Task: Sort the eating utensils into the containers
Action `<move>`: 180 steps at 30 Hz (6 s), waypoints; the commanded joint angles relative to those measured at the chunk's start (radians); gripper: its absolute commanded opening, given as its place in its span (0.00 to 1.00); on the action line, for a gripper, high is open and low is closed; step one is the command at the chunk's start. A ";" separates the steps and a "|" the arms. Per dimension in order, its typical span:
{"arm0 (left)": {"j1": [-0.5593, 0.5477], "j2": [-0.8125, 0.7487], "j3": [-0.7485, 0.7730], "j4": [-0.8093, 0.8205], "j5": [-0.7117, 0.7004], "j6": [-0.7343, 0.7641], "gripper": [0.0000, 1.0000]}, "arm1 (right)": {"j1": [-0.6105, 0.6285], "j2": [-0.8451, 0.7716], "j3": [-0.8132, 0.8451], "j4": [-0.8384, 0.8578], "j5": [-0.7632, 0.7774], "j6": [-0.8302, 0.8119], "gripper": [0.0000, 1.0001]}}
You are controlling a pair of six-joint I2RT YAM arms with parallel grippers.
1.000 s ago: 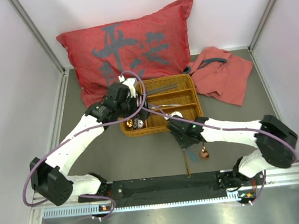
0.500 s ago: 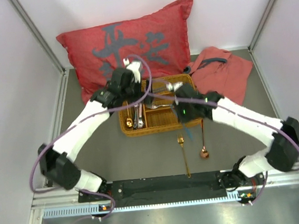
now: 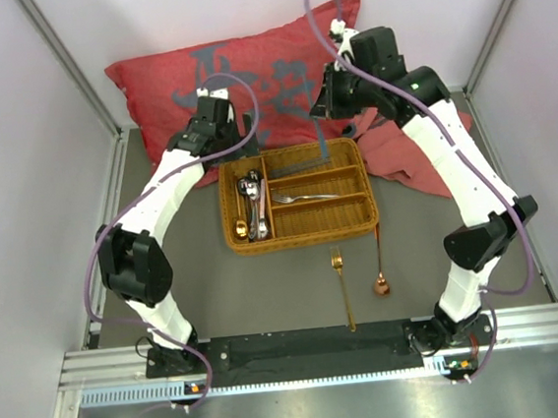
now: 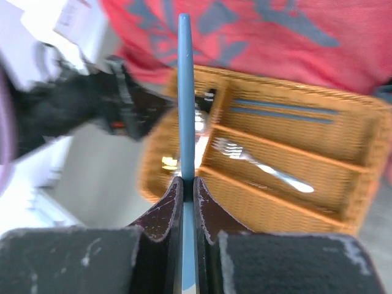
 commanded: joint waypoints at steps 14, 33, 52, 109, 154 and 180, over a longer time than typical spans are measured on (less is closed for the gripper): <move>0.032 -0.297 -0.225 0.138 -0.046 -0.064 0.98 | -0.061 -0.101 -0.209 0.110 -0.109 0.369 0.00; 0.041 -0.267 -0.224 0.158 -0.007 0.010 0.98 | -0.064 0.025 -0.154 -0.039 -0.154 0.106 0.00; 0.060 -0.286 -0.244 0.135 -0.016 -0.024 0.98 | -0.056 -0.163 -0.626 0.185 -0.350 -0.810 0.00; 0.061 -0.517 -0.416 0.091 0.074 -0.132 0.98 | 0.102 -0.431 -0.716 -0.033 0.514 -0.076 0.99; 0.061 -0.777 -0.624 -0.010 0.151 -0.220 0.98 | 0.042 -0.233 -1.379 0.283 0.248 0.357 0.21; 0.060 -0.870 -0.657 -0.030 0.134 -0.221 0.98 | 0.020 -0.752 -1.299 -0.019 0.194 0.256 0.00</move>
